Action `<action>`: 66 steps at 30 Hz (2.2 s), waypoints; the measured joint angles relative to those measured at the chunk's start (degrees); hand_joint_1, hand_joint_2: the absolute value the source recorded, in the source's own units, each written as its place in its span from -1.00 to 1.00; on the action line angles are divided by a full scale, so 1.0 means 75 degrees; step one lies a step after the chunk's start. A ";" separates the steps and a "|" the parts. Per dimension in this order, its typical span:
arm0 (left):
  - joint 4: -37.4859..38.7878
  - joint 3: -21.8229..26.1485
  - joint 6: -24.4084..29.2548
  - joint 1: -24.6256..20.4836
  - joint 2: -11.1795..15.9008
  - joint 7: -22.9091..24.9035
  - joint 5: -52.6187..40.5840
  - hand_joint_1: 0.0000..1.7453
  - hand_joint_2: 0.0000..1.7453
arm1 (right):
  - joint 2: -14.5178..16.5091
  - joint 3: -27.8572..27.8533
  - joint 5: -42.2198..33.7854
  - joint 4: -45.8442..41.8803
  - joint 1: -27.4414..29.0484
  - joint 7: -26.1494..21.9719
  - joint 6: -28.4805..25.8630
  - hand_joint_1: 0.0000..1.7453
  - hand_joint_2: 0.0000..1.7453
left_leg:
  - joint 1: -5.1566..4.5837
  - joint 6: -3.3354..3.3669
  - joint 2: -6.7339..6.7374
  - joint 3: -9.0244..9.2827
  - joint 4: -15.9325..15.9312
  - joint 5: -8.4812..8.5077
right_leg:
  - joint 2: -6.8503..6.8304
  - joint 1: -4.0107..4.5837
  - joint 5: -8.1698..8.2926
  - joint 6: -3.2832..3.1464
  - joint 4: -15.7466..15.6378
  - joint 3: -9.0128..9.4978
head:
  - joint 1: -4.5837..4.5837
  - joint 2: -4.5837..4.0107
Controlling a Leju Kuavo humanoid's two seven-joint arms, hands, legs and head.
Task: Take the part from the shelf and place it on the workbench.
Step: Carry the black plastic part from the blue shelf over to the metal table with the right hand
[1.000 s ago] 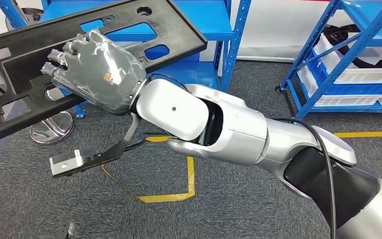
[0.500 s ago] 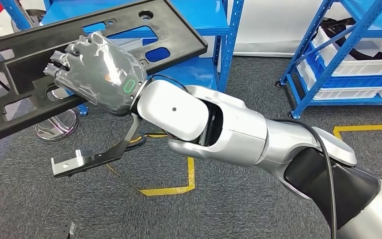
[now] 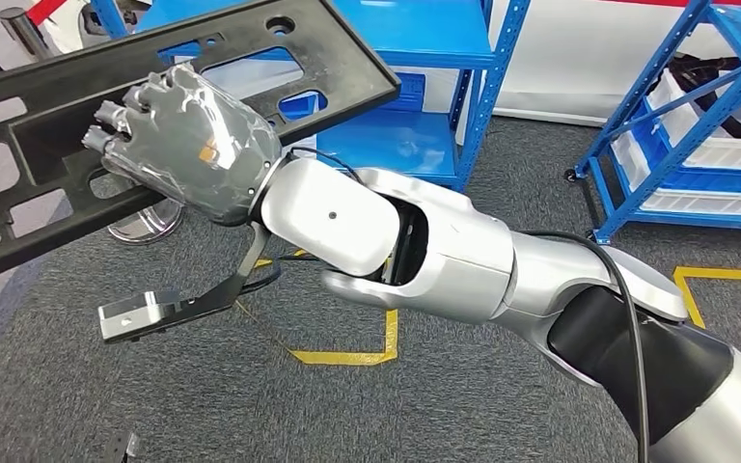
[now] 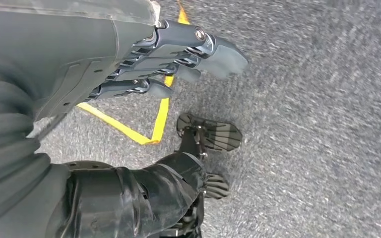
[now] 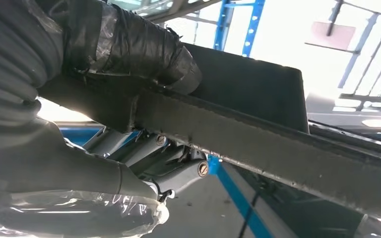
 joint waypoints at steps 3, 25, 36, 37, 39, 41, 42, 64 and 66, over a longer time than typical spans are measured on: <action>0.0000 0.0000 0.0004 0.0019 -0.0015 0.0050 0.0007 -1.00 1.00 | -0.0004 0.0018 0.0010 0.0034 0.0054 -0.0003 -0.0004 1.00 1.00 | -0.0030 0.0004 -0.0250 -0.0113 0.0003 0.0102 | 0.0108 0.0015 0.0121 -0.0078 0.0072 0.0133 | -0.0001 0.0000; 0.0020 -0.0007 -0.0113 0.0030 -0.0064 -0.0092 0.0095 -1.00 1.00 | 0.0047 0.0066 0.0265 0.0434 -0.0127 -0.0018 -0.0126 1.00 1.00 | -0.0094 -0.0187 0.0385 0.0095 -0.0142 0.0030 | -0.0809 0.0083 0.0893 -0.0143 -0.1841 0.0977 | -0.0036 0.0000; 0.0020 -0.0006 -0.0109 -0.0012 -0.0093 -0.0049 0.0180 -1.00 1.00 | -0.0054 0.0066 0.0270 0.1280 -0.0606 -0.0066 -0.0012 1.00 1.00 | 0.0048 -0.0079 -0.0570 -0.0243 -0.0017 0.0263 | 0.0488 -0.0122 0.0574 0.0060 -0.1211 0.0843 | -0.0002 0.0000; 0.0020 -0.0006 -0.0102 -0.0004 -0.0086 -0.0038 0.0197 -1.00 1.00 | -0.0073 0.0066 0.0265 0.1375 -0.0670 -0.0095 0.0011 1.00 1.00 | 0.0054 -0.0129 -0.0659 -0.0313 0.0035 0.0274 | 0.0619 -0.0145 0.0647 0.0061 -0.1490 0.0964 | -0.0007 0.0000; 0.0020 -0.0007 -0.0089 0.0025 -0.0074 -0.0010 0.0225 -1.00 1.00 | -0.0106 0.0066 0.0256 0.1575 -0.0737 -0.0133 0.0061 1.00 1.00 | 0.0066 -0.0245 -0.0814 -0.0419 0.0046 0.0343 | 0.0638 -0.0125 0.0667 0.0023 -0.1585 0.0961 | -0.0008 0.0000; 0.0020 -0.0008 -0.0081 0.0056 -0.0073 0.0009 0.0234 -1.00 1.00 | -0.0126 0.0066 0.0254 0.1719 -0.0767 -0.0140 0.0086 1.00 1.00 | 0.0095 -0.0315 -0.0910 -0.0449 -0.0004 0.0401 | 0.0523 -0.0100 0.0694 -0.0024 -0.1576 0.0941 | -0.0004 0.0000; 0.0020 -0.0009 -0.0079 0.0064 -0.0073 0.0012 0.0234 -1.00 1.00 | -0.0130 0.0066 0.0255 0.1749 -0.0777 -0.0140 0.0090 1.00 1.00 | 0.0100 -0.0330 -0.0933 -0.0451 -0.0019 0.0413 | 0.0498 -0.0096 0.0698 -0.0032 -0.1574 0.0940 | -0.0001 0.0000; 0.0032 -0.0009 -0.0149 0.0103 -0.0113 0.0049 0.0386 -1.00 1.00 | -0.0272 0.0060 -0.0034 0.4178 -0.2223 -0.0018 0.0404 1.00 1.00 | -0.0123 0.0123 -0.0037 -0.0073 -0.0192 0.0210 | 0.0090 -0.0016 -0.0160 0.0047 0.0291 0.0000 | -0.0068 0.0000; 0.0032 -0.0009 -0.0138 0.0113 -0.0136 0.0070 0.0391 -1.00 1.00 | -0.0289 0.0060 -0.0040 0.4272 -0.2239 -0.0023 0.0430 1.00 1.00 | -0.0109 0.0115 -0.0281 -0.0073 -0.0143 0.0196 | 0.0128 -0.0037 0.0168 0.0054 0.0115 0.0029 | -0.0066 0.0000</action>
